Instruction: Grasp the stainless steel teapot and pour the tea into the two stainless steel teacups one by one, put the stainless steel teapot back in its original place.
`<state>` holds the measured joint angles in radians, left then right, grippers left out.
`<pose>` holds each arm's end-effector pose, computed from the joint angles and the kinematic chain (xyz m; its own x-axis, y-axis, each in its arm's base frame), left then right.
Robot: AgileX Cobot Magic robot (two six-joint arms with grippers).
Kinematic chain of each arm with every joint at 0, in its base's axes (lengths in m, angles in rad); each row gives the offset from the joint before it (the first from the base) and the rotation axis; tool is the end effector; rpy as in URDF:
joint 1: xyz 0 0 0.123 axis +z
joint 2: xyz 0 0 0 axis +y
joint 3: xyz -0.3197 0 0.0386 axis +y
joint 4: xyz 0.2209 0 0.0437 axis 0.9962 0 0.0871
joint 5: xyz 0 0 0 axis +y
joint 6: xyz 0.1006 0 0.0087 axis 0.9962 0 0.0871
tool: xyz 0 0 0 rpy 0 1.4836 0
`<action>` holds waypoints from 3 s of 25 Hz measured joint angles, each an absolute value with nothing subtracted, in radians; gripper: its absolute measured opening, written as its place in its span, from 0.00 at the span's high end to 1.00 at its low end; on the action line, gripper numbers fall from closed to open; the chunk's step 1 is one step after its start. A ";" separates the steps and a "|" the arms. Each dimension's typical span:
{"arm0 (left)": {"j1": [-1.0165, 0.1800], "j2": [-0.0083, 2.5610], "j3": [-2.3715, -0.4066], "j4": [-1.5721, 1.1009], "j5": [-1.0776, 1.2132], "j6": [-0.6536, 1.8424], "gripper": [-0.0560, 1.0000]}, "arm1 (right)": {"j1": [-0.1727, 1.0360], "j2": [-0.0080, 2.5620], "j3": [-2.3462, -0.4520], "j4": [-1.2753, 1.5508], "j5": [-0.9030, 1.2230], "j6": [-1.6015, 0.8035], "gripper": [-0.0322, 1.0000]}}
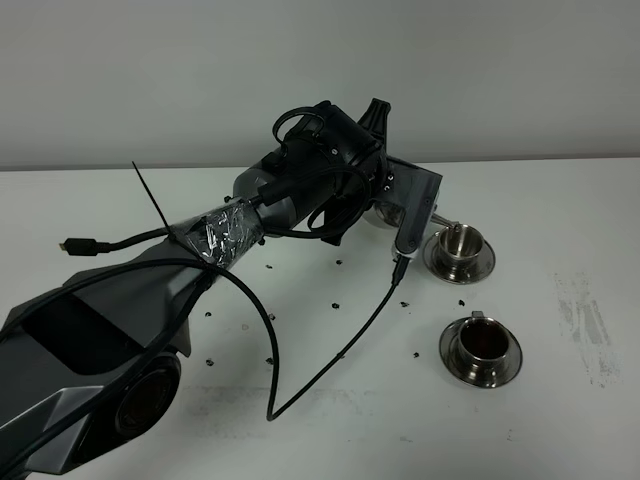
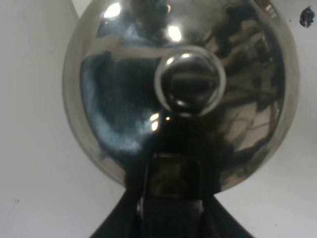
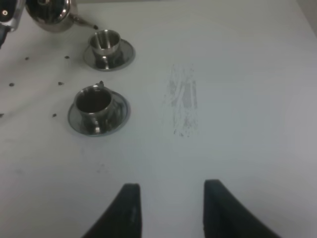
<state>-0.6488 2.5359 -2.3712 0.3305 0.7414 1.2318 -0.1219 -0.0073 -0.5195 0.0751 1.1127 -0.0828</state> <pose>0.4748 -0.3322 0.2100 0.4132 0.9060 0.0912 0.6069 -0.3487 0.7142 -0.0612 0.0143 0.2599 -0.4763 0.0086 -0.8793 0.0391 0.9992 -0.0114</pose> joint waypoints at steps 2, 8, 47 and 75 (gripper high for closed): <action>-0.649 2.536 -2.371 0.332 0.741 1.235 0.74 | -0.122 -0.007 -0.519 0.075 1.113 -0.083 0.68; -0.649 2.536 -2.371 0.350 0.740 1.237 0.74 | -0.122 -0.007 -0.519 0.075 1.113 -0.083 0.68; -0.674 2.555 -2.371 0.452 0.666 1.282 0.74 | -0.122 -0.007 -0.519 0.075 1.113 -0.083 0.68; -0.683 2.555 -2.371 0.488 0.644 1.312 0.74 | -0.122 -0.007 -0.519 0.075 1.113 -0.083 0.68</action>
<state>-0.6835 2.5547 -2.3712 0.4883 0.6436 1.3119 -0.1219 -0.0073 -0.5195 0.0751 1.1127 -0.0828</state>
